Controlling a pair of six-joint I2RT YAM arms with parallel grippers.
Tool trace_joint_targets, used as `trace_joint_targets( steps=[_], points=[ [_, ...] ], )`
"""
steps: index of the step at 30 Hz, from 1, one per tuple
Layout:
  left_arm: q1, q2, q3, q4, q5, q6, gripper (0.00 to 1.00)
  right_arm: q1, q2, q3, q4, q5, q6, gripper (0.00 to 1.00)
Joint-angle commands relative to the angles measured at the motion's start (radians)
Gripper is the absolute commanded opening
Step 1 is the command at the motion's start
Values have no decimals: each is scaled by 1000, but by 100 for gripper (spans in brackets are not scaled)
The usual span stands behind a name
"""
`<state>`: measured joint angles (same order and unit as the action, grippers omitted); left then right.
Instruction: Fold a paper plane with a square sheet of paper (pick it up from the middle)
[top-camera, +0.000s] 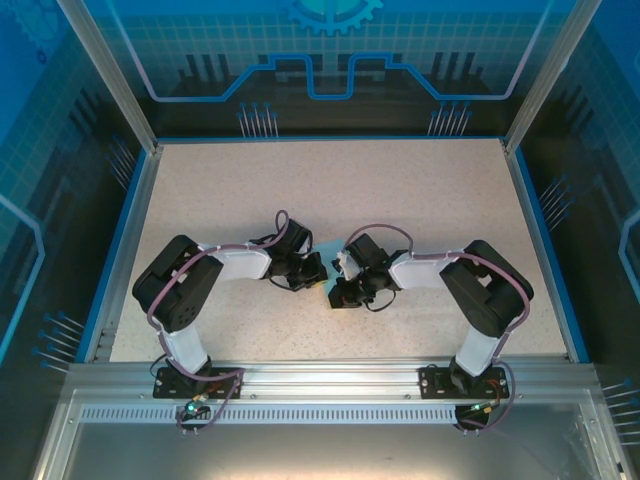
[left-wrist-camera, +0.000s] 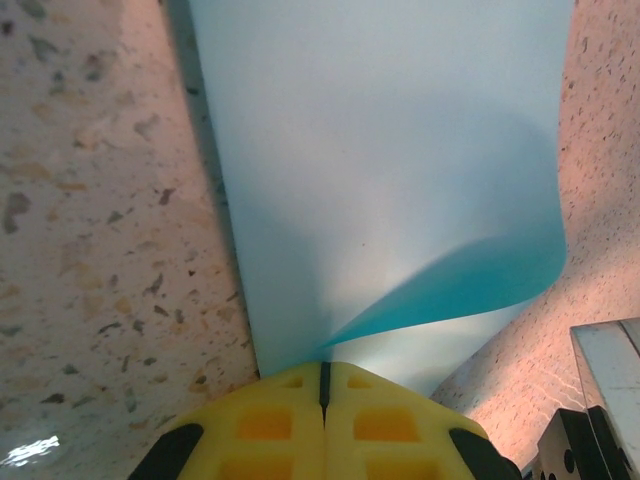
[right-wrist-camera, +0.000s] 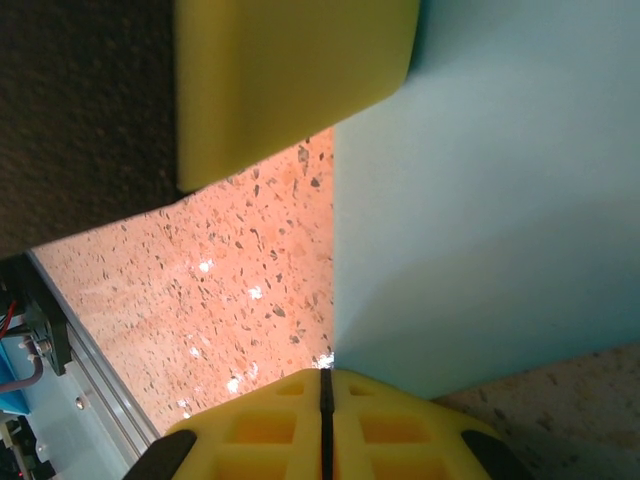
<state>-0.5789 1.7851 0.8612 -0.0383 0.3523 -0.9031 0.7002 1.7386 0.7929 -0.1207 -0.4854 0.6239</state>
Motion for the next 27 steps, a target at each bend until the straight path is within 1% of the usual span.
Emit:
trace_joint_targets(
  steps=[1,4,8,16,27],
  points=[
    [-9,19,-34,-65,-42,-7,2,-7,-81,0,-54,32,4,10],
    [-10,19,-32,-65,-43,-4,2,-55,-152,-3,-38,51,12,11],
    [-9,23,-24,-66,-42,1,2,-105,-142,15,-40,55,-6,11],
    [-9,23,-11,-76,-41,13,2,-112,-35,78,-42,30,-36,11],
    [-10,22,10,-95,-48,27,3,-120,49,80,-42,71,-11,9]
  ],
)
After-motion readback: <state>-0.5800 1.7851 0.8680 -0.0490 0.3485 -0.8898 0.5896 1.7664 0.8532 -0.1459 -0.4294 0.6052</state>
